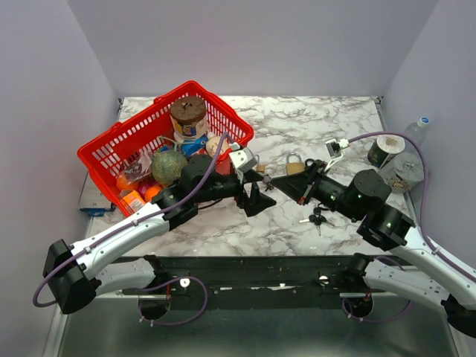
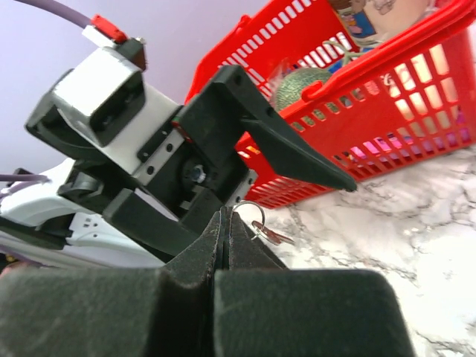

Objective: Unlock with the key
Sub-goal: Pick up the key from the center of the board.

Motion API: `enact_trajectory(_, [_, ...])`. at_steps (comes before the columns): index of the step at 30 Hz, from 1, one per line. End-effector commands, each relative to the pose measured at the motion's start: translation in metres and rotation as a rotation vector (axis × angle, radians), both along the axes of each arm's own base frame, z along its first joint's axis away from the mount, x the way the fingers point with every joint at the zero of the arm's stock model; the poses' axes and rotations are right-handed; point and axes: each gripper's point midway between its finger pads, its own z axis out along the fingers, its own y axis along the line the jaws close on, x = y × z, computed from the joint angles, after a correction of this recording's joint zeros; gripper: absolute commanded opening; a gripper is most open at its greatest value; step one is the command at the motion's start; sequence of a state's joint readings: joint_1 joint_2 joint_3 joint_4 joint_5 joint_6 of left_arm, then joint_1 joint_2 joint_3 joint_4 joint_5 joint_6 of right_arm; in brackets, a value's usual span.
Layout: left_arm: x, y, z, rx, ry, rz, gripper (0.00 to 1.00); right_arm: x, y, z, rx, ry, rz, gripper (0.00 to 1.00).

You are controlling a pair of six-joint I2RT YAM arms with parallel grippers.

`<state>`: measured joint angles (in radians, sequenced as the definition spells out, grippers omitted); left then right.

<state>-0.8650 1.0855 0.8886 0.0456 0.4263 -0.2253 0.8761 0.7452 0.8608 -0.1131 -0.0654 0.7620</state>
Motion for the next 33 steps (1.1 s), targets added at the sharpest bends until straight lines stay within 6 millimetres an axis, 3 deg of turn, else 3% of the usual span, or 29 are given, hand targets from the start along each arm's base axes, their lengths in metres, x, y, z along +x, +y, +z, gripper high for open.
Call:
enact_trajectory(1, [-0.008,-0.006,0.012,-0.060,-0.019,-0.062,0.98,-0.007,0.008,0.015,0.064,-0.016,0.058,0.01])
enact_trajectory(4, [-0.011,-0.008,0.014,-0.069,-0.017,-0.082,0.93,-0.007,0.009,0.015,0.067,-0.014,0.063,0.01])
enact_trajectory(8, [-0.014,-0.007,0.015,-0.084,-0.016,-0.088,0.76,-0.006,0.009,0.014,0.067,-0.014,0.058,0.01])
enact_trajectory(15, [-0.013,-0.007,0.019,-0.103,-0.016,-0.080,0.67,-0.007,0.008,0.013,0.071,-0.010,0.060,0.01])
enact_trajectory(17, [-0.013,-0.007,0.020,-0.108,-0.019,-0.080,0.56,-0.007,0.009,0.014,0.073,-0.008,0.060,0.01])
enact_trajectory(25, [-0.013,-0.004,0.025,-0.129,-0.030,-0.071,0.56,-0.007,0.011,0.007,0.064,0.009,0.063,0.01])
enact_trajectory(28, [-0.014,-0.003,0.028,-0.146,-0.033,-0.071,0.43,-0.006,0.010,0.006,0.063,0.010,0.060,0.01])
enact_trajectory(29, [-0.015,-0.002,0.029,-0.150,-0.035,-0.071,0.33,-0.006,0.010,0.006,0.064,0.009,0.058,0.01])
enact_trajectory(33, [-0.014,-0.002,0.026,-0.141,-0.026,-0.069,0.12,-0.005,0.008,0.004,0.060,0.008,0.048,0.01])
